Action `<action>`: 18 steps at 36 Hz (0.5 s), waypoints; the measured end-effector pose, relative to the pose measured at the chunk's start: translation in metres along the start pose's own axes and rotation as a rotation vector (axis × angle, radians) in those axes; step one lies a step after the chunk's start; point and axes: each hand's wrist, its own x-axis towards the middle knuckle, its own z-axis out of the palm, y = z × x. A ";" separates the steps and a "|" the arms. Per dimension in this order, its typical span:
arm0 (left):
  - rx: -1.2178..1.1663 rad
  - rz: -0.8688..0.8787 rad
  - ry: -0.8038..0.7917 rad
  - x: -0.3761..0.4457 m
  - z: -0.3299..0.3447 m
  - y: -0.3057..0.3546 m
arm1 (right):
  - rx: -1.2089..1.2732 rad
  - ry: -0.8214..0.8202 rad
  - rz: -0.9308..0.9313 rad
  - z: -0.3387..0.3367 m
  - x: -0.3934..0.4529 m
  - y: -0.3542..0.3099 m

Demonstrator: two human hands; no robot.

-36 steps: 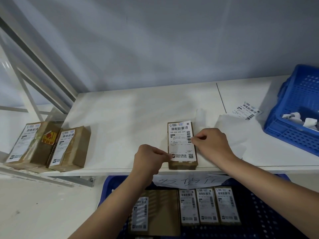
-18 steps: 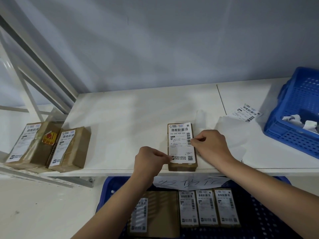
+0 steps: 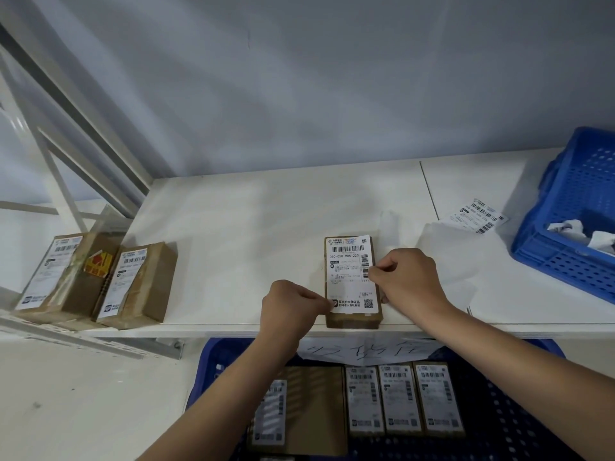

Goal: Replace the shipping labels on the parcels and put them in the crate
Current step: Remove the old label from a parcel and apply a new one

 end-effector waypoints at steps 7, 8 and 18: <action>0.018 0.015 -0.003 0.000 -0.001 0.000 | -0.007 0.021 -0.015 0.004 0.000 0.003; 0.015 0.015 -0.005 0.000 -0.001 0.001 | -0.006 0.026 -0.013 0.005 0.000 0.003; 0.041 0.018 -0.001 -0.002 -0.001 0.002 | -0.024 0.032 -0.027 0.004 -0.001 0.003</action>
